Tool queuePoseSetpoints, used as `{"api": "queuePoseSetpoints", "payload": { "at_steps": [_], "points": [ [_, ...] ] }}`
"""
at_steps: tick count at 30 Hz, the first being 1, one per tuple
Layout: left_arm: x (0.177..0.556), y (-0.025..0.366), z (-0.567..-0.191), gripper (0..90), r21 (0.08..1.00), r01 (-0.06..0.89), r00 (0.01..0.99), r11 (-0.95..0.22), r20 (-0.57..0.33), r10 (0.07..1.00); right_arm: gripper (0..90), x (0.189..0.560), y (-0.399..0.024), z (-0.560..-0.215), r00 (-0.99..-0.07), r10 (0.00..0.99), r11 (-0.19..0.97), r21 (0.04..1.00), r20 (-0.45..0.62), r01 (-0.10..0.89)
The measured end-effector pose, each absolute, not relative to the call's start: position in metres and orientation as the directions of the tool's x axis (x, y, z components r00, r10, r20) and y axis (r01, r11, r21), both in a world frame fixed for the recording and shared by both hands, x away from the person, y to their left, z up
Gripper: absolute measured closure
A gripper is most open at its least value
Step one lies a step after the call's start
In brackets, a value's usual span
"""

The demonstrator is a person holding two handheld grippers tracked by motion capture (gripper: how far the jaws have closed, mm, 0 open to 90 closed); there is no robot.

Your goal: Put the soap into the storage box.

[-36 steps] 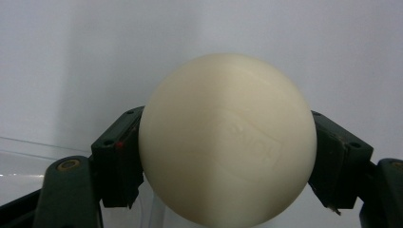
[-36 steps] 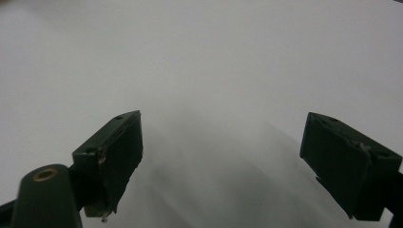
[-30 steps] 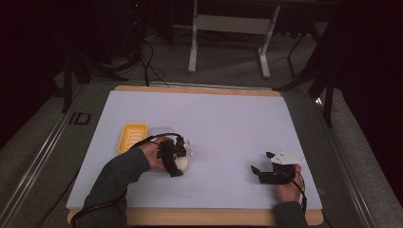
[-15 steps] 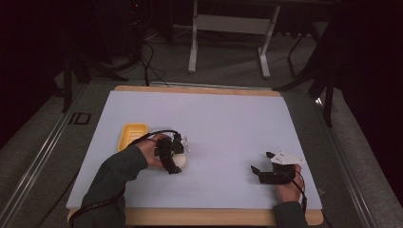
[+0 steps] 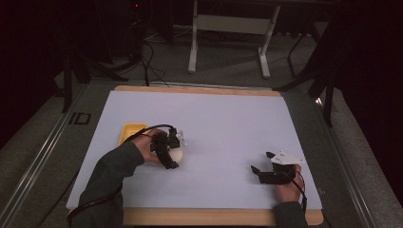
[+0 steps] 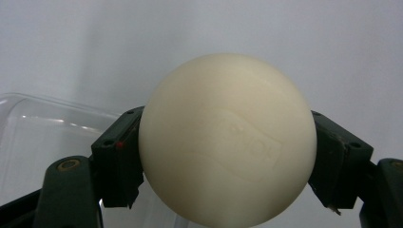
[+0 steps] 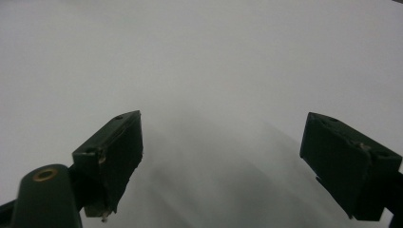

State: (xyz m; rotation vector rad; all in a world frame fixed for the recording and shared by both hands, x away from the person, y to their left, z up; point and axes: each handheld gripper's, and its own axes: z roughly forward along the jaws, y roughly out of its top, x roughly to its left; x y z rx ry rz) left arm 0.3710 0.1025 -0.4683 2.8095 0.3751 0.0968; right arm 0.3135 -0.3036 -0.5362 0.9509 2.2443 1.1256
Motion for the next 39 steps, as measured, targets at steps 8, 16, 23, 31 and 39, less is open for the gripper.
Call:
{"api": "queuePoseSetpoints", "payload": {
  "at_steps": [8,16,23,31,39],
  "points": [
    [0.376,0.111,-0.462,24.8,0.312,0.266,0.957,-0.912,0.03,0.29,13.9,0.313,-0.304,-0.536,-0.659,0.747,0.428,0.821,-0.086,0.377],
    [0.383,0.117,-0.458,24.8,0.312,0.29,0.948,-0.905,0.036,0.317,13.9,0.314,-0.304,-0.536,-0.659,0.747,0.428,0.821,-0.087,0.377],
    [0.388,0.12,-0.456,24.8,0.315,0.314,0.94,-0.896,0.032,0.34,13.9,0.313,-0.303,-0.536,-0.66,0.747,0.429,0.821,-0.087,0.377],
    [0.391,0.124,-0.453,24.8,0.318,0.331,0.928,-0.888,0.062,0.368,13.9,0.313,-0.303,-0.536,-0.659,0.747,0.429,0.821,-0.088,0.377],
    [0.397,0.133,-0.456,24.7,0.314,0.374,0.911,-0.872,0.052,0.41,13.9,0.313,-0.303,-0.536,-0.659,0.747,0.429,0.821,-0.087,0.378]
  ]
}}
